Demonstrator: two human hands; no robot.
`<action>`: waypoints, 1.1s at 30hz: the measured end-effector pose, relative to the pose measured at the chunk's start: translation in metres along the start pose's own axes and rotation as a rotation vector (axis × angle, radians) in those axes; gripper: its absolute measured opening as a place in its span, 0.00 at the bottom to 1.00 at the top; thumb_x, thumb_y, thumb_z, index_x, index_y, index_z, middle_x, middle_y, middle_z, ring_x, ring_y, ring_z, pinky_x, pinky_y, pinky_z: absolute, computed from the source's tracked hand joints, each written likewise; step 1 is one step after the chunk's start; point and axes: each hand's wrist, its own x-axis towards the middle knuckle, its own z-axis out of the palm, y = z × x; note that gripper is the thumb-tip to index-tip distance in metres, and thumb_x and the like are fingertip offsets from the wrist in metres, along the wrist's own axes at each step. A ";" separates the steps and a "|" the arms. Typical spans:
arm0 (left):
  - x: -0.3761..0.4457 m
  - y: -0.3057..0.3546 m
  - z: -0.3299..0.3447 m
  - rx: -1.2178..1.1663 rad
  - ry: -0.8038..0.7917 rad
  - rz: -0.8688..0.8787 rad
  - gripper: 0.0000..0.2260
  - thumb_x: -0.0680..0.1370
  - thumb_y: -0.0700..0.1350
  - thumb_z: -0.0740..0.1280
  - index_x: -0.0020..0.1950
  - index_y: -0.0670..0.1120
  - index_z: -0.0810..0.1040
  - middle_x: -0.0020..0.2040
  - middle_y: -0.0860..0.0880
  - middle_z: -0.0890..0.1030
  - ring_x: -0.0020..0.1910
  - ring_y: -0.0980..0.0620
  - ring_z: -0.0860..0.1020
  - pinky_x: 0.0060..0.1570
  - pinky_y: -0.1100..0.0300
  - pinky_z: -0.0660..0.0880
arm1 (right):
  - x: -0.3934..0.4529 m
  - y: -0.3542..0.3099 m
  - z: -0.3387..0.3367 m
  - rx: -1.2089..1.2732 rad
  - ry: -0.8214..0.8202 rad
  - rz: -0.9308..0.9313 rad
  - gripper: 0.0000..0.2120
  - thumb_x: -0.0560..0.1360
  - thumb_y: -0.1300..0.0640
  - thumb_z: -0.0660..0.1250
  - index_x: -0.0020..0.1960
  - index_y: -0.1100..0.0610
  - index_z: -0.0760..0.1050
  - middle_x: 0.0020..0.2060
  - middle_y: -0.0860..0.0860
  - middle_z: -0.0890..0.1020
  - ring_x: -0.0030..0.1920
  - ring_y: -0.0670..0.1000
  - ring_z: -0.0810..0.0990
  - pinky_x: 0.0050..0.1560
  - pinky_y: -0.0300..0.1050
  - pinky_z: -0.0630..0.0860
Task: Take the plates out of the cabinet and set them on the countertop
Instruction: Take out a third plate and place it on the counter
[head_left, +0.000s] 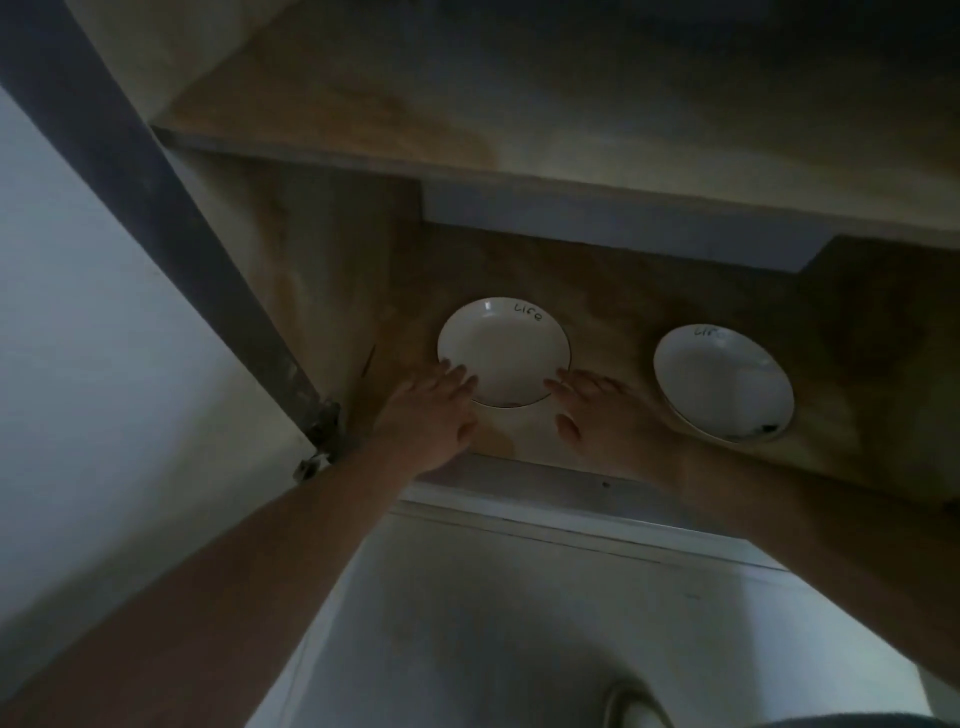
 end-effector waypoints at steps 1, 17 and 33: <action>0.002 -0.003 0.006 -0.024 -0.010 -0.017 0.28 0.83 0.59 0.50 0.81 0.49 0.51 0.82 0.48 0.51 0.78 0.46 0.54 0.72 0.47 0.58 | 0.005 0.002 0.006 0.028 -0.013 0.016 0.27 0.82 0.48 0.50 0.79 0.52 0.51 0.79 0.52 0.54 0.77 0.53 0.55 0.74 0.50 0.51; 0.046 -0.036 0.017 -1.695 0.072 -0.715 0.30 0.81 0.63 0.56 0.78 0.47 0.63 0.77 0.45 0.66 0.74 0.47 0.66 0.74 0.50 0.60 | 0.071 0.040 0.023 1.326 0.268 0.621 0.15 0.82 0.52 0.58 0.50 0.61 0.79 0.50 0.56 0.81 0.52 0.52 0.79 0.54 0.42 0.71; 0.048 -0.034 0.030 -2.192 0.050 -0.737 0.26 0.83 0.57 0.52 0.76 0.43 0.62 0.61 0.38 0.76 0.62 0.39 0.76 0.58 0.37 0.73 | 0.078 0.029 0.018 1.752 0.193 0.677 0.14 0.84 0.51 0.51 0.52 0.54 0.74 0.54 0.55 0.77 0.53 0.54 0.76 0.52 0.49 0.72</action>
